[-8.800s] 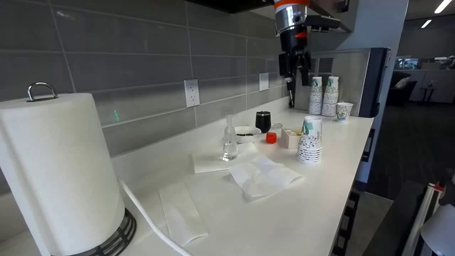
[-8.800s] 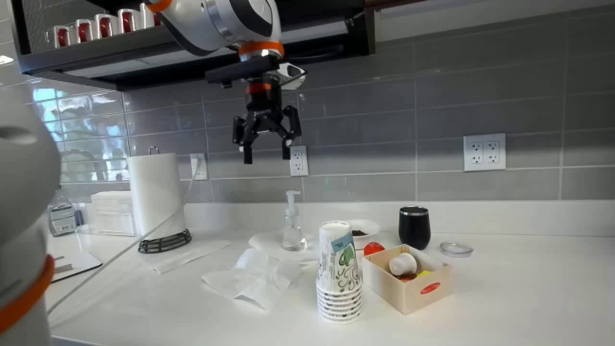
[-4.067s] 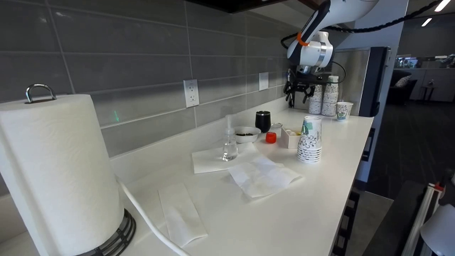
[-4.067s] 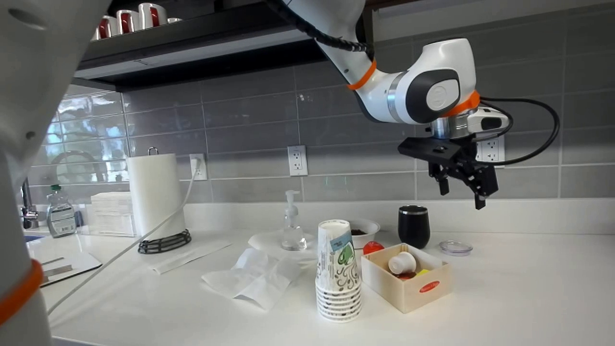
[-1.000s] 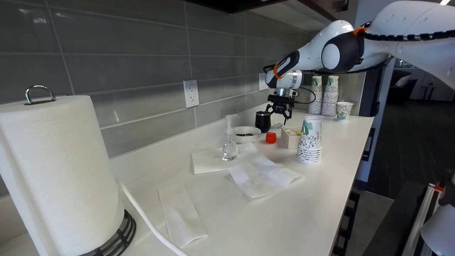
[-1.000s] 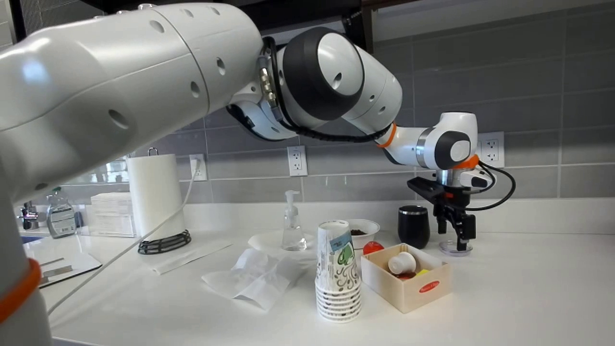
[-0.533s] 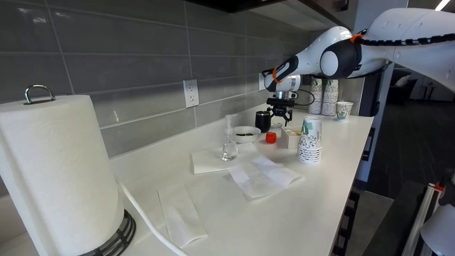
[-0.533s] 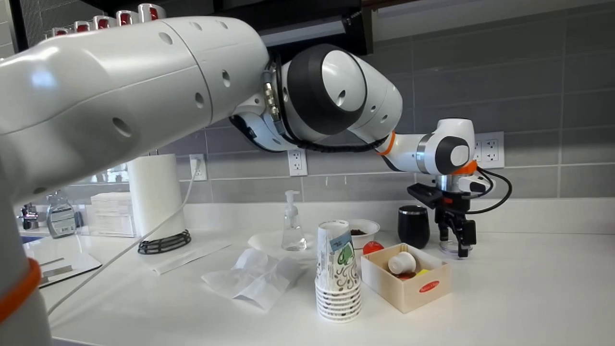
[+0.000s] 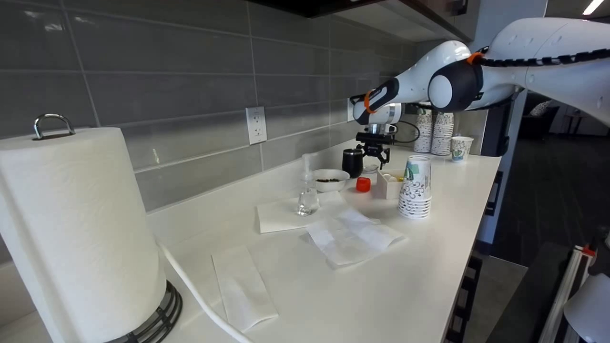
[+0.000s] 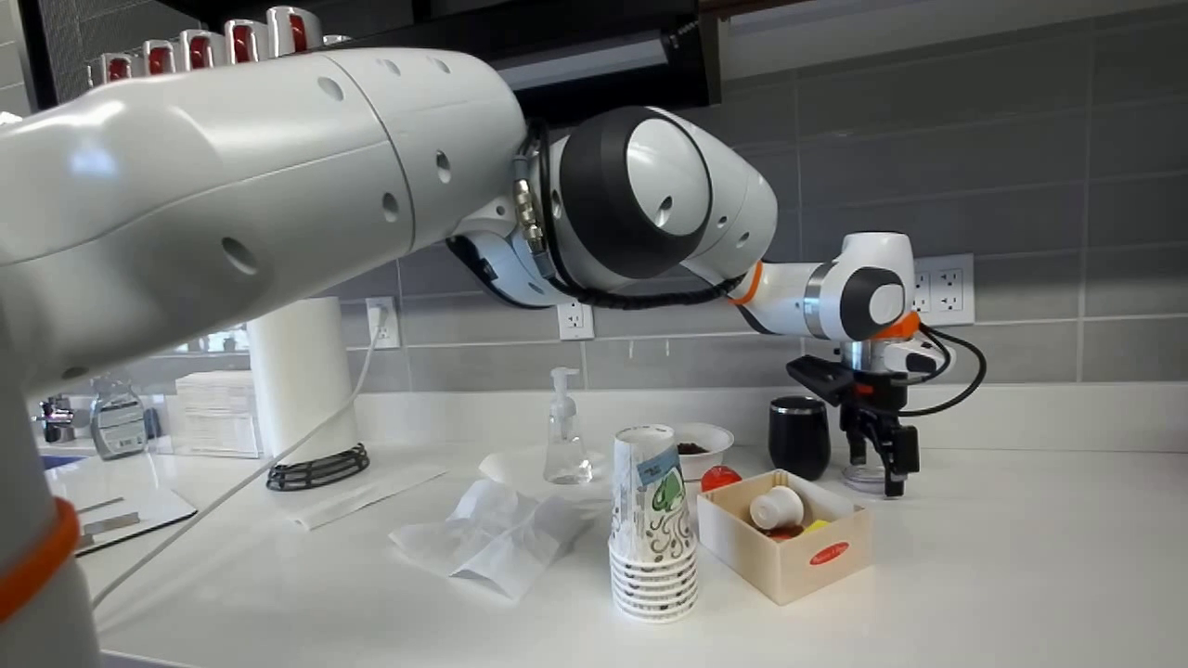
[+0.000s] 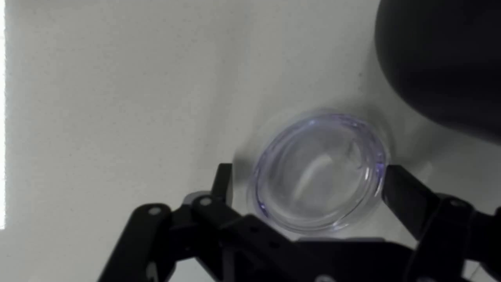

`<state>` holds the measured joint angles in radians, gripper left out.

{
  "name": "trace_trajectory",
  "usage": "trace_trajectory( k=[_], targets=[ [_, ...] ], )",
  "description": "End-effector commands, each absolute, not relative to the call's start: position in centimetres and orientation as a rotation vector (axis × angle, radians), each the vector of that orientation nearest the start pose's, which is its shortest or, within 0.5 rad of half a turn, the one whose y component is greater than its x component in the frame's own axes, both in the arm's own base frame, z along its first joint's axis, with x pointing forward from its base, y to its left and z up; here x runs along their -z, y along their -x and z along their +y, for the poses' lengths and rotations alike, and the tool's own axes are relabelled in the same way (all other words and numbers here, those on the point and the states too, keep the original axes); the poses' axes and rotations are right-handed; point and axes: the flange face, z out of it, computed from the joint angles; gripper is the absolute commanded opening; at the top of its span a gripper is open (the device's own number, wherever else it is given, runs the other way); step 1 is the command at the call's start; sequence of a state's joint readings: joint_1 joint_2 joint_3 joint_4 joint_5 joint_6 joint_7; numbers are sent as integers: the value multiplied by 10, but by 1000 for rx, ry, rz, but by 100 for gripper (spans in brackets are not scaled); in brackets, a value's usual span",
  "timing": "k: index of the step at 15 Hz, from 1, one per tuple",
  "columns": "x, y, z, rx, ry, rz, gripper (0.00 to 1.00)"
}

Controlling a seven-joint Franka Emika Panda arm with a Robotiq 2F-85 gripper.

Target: Put the lid on the black cup

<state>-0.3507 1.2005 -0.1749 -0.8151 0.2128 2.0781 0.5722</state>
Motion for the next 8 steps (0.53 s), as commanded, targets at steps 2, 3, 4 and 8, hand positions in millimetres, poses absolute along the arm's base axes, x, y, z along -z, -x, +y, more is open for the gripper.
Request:
trace_trajectory(
  k=[2, 3, 4, 8],
  targets=[
    [-179, -738, -337, 169, 2667, 1615, 57],
    [-179, -738, -337, 168, 2670, 1613, 49],
    [-177, -738, -337, 164, 2672, 1614, 40],
    [-179, -738, -338, 173, 2678, 1612, 72]
  ],
)
